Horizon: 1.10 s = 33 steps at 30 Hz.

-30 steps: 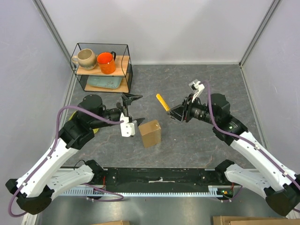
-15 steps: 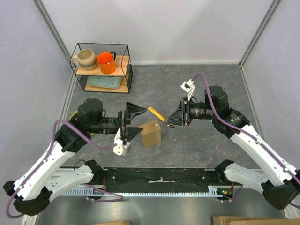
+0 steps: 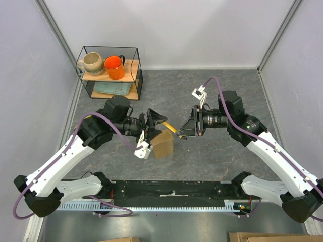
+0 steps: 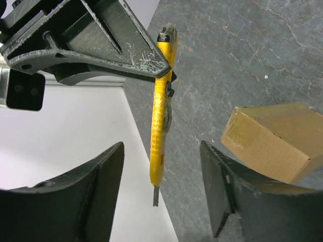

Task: Unpack the express box
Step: Cut the express box at the center of the board.

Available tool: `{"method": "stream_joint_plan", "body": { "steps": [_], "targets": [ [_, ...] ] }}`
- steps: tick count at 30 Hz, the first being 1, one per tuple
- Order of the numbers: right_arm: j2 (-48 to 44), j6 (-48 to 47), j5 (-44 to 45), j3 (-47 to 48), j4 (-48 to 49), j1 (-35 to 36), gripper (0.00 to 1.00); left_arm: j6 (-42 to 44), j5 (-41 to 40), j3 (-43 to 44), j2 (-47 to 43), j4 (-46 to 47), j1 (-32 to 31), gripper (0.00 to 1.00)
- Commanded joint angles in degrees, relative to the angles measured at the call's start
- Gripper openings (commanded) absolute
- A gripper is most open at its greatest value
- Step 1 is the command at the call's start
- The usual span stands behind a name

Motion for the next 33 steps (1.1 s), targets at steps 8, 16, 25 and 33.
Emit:
{"method": "stream_joint_plan", "body": {
  "steps": [8, 16, 25, 33],
  "targets": [
    [-0.7, 0.2, -1.7, 3.0, 0.7, 0.7, 0.0, 1.2, -5.8, 4.7, 3.4, -0.3, -4.8, 0.18],
    [-1.0, 0.2, -1.5, 2.5, 1.3, 1.9, 0.0, 1.4, -7.6, 4.3, 3.6, -0.3, -5.4, 0.32],
    [-2.0, -0.1, -0.8, 2.5, 0.9, 2.6, 0.0, 1.9, -10.4, 5.1, 4.1, -1.7, -5.7, 0.1],
    [-3.5, -3.7, 3.3, 8.3, -2.4, 2.6, 0.01, -3.3, -11.6, 6.7, 4.4, -3.4, -5.7, 0.02]
  ]
}}
